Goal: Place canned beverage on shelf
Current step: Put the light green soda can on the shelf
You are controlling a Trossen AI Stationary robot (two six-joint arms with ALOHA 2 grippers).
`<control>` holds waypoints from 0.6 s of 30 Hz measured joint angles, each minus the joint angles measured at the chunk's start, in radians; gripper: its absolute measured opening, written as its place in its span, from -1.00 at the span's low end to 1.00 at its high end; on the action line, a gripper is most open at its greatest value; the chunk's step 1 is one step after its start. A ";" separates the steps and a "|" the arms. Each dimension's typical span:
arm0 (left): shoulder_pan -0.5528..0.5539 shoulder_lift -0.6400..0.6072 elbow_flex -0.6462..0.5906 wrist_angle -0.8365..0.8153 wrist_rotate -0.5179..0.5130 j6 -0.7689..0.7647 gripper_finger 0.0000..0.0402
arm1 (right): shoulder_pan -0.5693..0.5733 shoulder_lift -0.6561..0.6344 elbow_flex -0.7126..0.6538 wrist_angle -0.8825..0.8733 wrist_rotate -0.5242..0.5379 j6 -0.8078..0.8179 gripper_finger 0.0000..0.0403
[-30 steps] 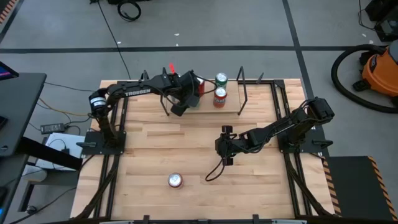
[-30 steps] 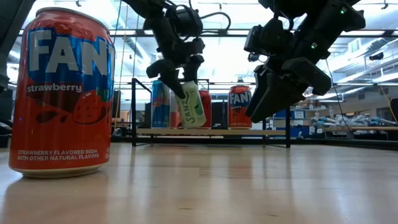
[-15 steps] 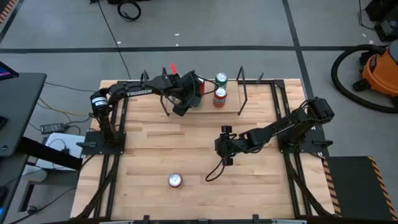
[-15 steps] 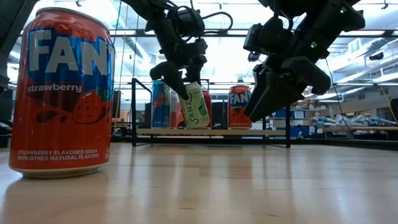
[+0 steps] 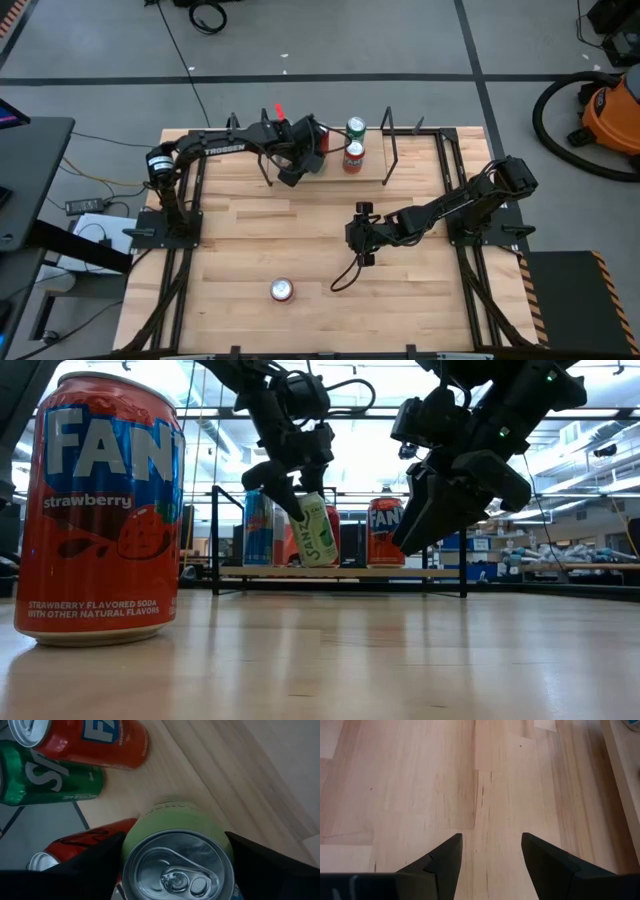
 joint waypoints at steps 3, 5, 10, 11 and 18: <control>-0.010 0.000 -0.001 0.000 -0.008 0.001 0.74 | 0.000 0.000 0.000 0.000 0.000 0.000 0.07; -0.016 0.000 -0.001 0.000 -0.012 0.002 0.78 | 0.000 0.000 0.000 0.000 0.000 0.000 0.07; -0.017 0.001 -0.001 0.005 -0.017 0.002 0.81 | 0.000 0.000 0.000 0.000 0.000 0.000 0.07; -0.016 0.001 -0.001 0.005 -0.022 0.002 0.81 | 0.000 0.000 0.000 0.000 0.000 0.000 0.07; -0.017 0.001 -0.001 0.016 -0.043 0.000 0.81 | 0.000 0.000 0.000 0.000 0.000 0.000 0.07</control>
